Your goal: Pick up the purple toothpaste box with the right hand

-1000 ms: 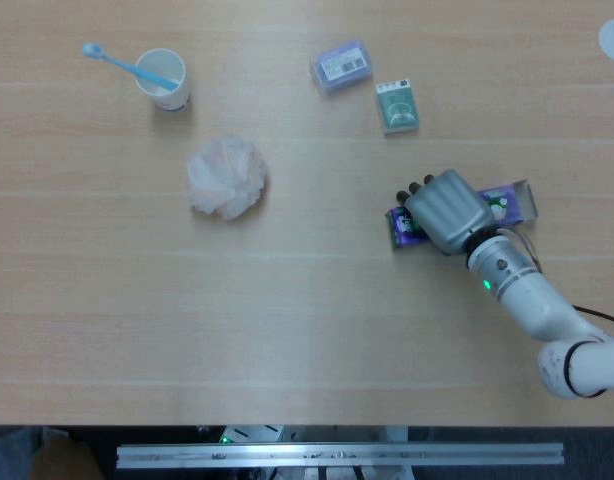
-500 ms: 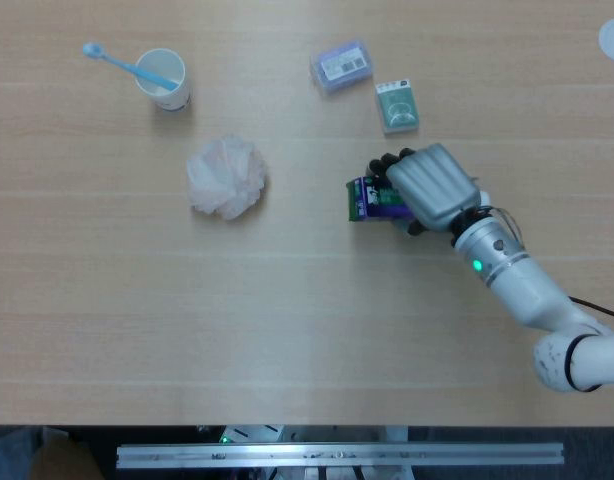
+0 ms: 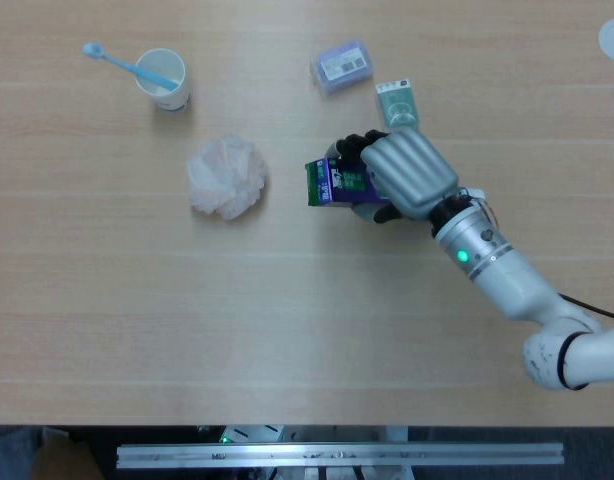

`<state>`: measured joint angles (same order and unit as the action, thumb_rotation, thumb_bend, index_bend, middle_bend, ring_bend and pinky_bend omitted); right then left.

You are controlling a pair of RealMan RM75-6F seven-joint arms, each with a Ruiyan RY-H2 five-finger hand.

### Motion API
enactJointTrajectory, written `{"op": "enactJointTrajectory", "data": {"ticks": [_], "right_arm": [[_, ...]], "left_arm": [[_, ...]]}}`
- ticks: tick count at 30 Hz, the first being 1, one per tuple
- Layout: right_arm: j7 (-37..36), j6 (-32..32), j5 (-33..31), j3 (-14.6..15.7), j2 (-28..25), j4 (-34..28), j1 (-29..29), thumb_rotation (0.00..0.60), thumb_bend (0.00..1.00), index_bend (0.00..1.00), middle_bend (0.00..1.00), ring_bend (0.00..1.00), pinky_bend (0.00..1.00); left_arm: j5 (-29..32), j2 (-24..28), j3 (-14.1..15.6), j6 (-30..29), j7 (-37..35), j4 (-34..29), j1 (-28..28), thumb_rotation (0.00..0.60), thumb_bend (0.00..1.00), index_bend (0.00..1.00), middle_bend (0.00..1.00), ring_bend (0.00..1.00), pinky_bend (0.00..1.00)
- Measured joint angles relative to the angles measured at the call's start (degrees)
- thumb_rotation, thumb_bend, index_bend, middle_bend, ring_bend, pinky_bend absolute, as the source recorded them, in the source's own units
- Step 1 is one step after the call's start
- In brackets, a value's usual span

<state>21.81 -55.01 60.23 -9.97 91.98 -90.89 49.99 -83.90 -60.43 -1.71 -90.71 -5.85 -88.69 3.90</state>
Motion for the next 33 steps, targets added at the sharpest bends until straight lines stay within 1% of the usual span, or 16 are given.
{"op": "enactJointTrajectory", "data": {"ticks": [10, 16, 20, 26, 29, 33], "right_arm": [[-2.66, 1.02, 1.76, -1.63, 0.24, -0.80, 0.66, 0.600, 0.25, 0.45, 0.41, 0.42, 0.61], [-2.82, 0.06, 3.97, -1.38, -0.28, -1.05, 0.29, 0.600, 0.25, 0.45, 0.41, 0.42, 0.61], [-0.10, -1.23, 4.99, -0.60, -2.32, -2.23, -0.32, 0.600, 0.25, 0.45, 0.41, 0.42, 0.61], [6.18, -1.28, 3.42, 1.52, -6.78, -4.59, -1.15, 0.600, 0.25, 0.45, 0.41, 0.42, 0.61], [9.04, -0.86, 1.45, 2.49, -7.92, -3.83, -1.30, 0.600, 0.25, 0.45, 0.41, 0.42, 0.61], [10.95, 0.58, -0.81, 3.21, -7.95, -1.00, -0.95, 0.600, 0.25, 0.45, 0.41, 0.42, 0.59]], "left_arm": [[-0.05, 0.11, 0.09, 0.18, 0.26, -0.30, 0.00, 0.600, 0.33, 0.23, 0.22, 0.18, 0.18], [0.03, 0.20, 0.06, 0.06, 0.33, -0.40, 0.13, 0.600, 0.33, 0.23, 0.22, 0.18, 0.18], [-0.06, 0.06, 0.12, 0.44, 0.37, -0.35, -0.07, 0.600, 0.33, 0.23, 0.22, 0.18, 0.18], [-0.04, -0.34, 0.11, 0.84, 0.08, 0.16, -0.26, 0.600, 0.33, 0.23, 0.22, 0.18, 0.18], [-0.11, -0.54, 0.16, 0.99, -0.18, 0.49, -0.34, 0.600, 0.33, 0.23, 0.22, 0.18, 0.18], [0.06, -0.64, 0.10, 0.99, -0.48, 0.78, -0.30, 0.600, 0.33, 0.23, 0.22, 0.18, 0.18]]}}
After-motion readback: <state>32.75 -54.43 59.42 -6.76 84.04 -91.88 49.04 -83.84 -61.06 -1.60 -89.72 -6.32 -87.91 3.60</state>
